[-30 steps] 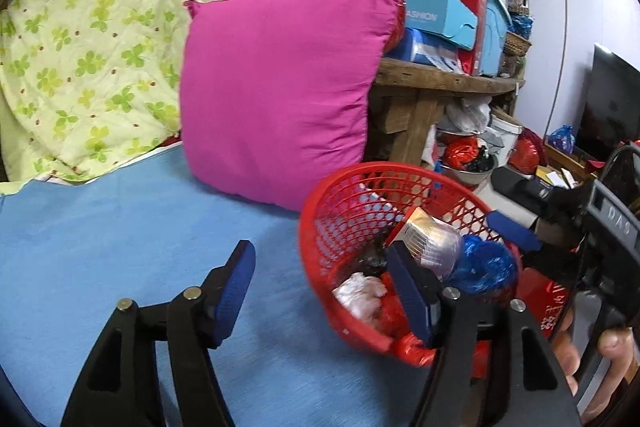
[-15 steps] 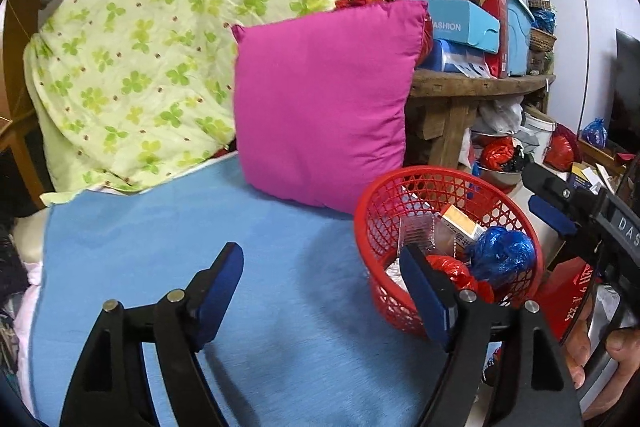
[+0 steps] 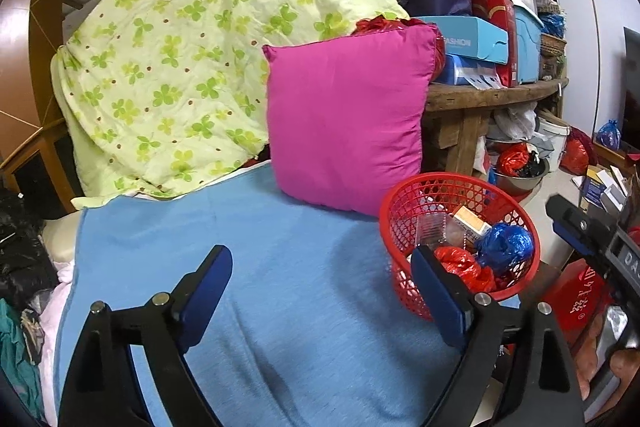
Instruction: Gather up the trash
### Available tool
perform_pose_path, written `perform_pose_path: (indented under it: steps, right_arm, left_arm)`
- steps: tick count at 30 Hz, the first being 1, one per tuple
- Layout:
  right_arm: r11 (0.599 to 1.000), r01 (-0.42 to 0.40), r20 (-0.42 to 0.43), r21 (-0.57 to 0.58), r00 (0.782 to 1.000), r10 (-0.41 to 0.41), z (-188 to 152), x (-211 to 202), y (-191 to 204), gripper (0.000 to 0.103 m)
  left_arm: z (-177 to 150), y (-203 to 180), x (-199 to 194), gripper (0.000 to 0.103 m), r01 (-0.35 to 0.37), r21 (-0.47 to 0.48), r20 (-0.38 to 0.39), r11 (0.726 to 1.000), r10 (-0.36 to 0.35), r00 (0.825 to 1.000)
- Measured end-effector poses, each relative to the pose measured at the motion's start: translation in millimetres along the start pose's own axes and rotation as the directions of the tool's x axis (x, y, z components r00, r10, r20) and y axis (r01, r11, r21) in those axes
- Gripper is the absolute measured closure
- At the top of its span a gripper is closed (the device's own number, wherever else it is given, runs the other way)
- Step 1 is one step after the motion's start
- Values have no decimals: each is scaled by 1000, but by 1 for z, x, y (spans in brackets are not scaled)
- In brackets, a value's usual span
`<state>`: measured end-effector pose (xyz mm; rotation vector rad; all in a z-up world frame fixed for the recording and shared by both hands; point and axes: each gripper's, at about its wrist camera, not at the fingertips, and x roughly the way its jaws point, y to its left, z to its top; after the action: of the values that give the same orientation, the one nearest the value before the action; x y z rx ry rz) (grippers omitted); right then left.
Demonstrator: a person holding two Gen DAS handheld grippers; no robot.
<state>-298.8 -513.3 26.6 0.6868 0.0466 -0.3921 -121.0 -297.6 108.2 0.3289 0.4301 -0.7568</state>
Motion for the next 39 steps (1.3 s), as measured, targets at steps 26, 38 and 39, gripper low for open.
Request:
perform_pose_path:
  steps: [26, 38, 39]
  right_arm:
    - [950, 185, -109, -250, 970, -217, -11, -69, 75, 31]
    - [932, 197, -123, -303, 962, -243, -15, -79, 95, 31]
    - [930, 201, -121, -307, 961, -247, -15, -78, 96, 31]
  left_arm:
    - [-16, 21, -22, 11, -146, -4, -70, 989, 145, 987]
    - [-12, 23, -35, 11, -154, -9, -49, 988, 154, 987]
    - [-12, 24, -36, 11, -151, -12, -49, 988, 151, 987]
